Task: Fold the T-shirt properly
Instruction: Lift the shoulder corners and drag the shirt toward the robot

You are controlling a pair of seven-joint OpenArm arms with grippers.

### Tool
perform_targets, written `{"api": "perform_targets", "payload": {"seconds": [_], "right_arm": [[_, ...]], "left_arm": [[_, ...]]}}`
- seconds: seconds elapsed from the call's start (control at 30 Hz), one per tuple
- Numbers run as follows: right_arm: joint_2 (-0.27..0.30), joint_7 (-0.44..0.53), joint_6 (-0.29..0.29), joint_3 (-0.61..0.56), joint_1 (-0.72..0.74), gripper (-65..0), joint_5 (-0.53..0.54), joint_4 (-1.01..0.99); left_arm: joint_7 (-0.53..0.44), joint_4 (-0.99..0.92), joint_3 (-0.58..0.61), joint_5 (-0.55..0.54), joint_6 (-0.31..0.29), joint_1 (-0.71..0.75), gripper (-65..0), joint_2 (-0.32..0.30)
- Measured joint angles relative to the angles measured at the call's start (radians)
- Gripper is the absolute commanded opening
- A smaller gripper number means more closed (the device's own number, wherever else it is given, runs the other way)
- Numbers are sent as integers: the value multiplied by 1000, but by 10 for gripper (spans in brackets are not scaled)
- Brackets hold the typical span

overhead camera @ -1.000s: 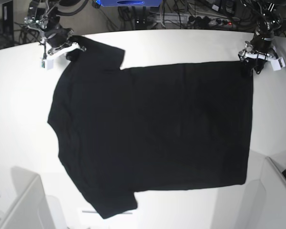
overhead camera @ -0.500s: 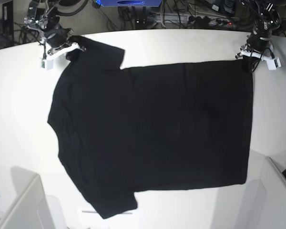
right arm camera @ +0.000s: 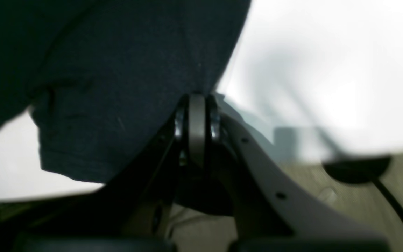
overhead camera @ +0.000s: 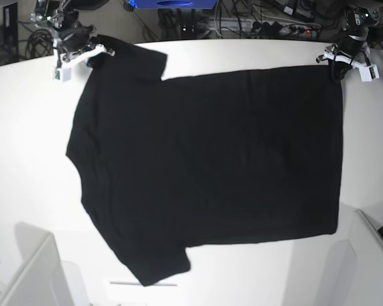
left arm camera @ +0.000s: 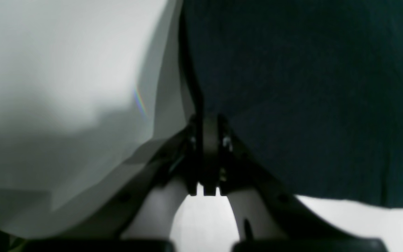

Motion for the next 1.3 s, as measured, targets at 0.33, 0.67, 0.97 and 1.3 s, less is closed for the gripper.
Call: {"api": "perform_targets", "payload": {"seconds": [0.33, 0.67, 0.97, 1.3], "right_arm": [[0, -5, -5, -5, -40, -650, -5, 107], [0, -97, -5, -7, 44, -650, -7, 146], [26, -214, -5, -6, 178, -650, -4, 150], [30, -323, -5, -6, 322, -650, -11, 150]], "left_arm": [[0, 97, 2, 1, 0, 72, -650, 3], [7, 203, 5, -2, 0, 67, -650, 6], [91, 213, 3, -3, 62, 16, -650, 8], [87, 222, 0, -3, 69, -54, -650, 30]]}}
